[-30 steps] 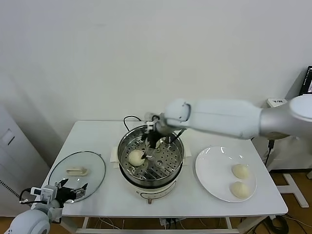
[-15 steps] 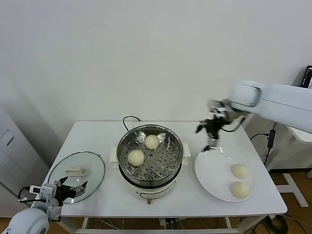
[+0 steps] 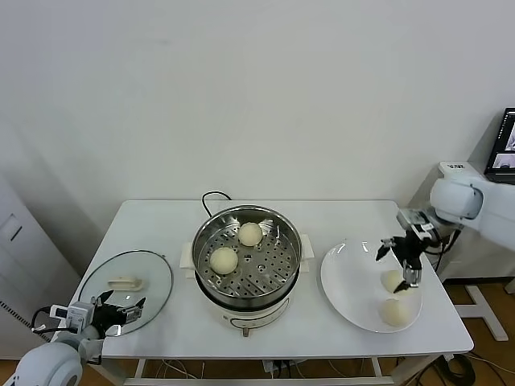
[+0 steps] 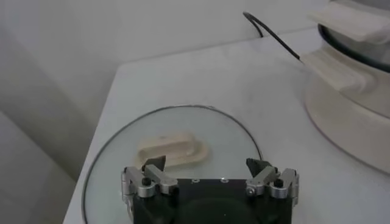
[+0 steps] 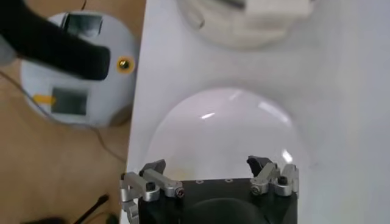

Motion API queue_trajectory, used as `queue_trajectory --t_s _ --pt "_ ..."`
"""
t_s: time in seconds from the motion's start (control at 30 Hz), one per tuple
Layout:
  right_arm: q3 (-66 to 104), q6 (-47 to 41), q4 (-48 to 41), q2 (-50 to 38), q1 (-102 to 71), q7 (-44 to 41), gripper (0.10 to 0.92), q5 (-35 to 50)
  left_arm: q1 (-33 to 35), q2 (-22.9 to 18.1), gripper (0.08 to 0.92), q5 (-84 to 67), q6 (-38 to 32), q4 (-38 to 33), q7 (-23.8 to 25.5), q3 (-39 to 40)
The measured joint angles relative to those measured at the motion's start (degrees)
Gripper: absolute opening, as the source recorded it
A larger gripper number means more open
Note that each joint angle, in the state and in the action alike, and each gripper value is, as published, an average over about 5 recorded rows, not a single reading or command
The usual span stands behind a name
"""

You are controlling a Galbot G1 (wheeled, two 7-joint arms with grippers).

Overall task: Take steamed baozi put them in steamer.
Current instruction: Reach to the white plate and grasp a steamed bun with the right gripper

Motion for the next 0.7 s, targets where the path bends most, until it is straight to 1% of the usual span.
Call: queue_trajectory --t_s 0.57,0.7 --pt "11.4 1.2 -4.7 -0.9 -16.6 0.8 0.823 -9.6 0.2 -0.3 0.823 0.1 0.1 -0.3 0.0 -0.1" --pt "13.5 1.1 -5.7 -0.7 -19.8 1.4 0.806 -10.9 0.2 -0.3 0.823 0.2 0.1 -0.2 0.0 -0.3"
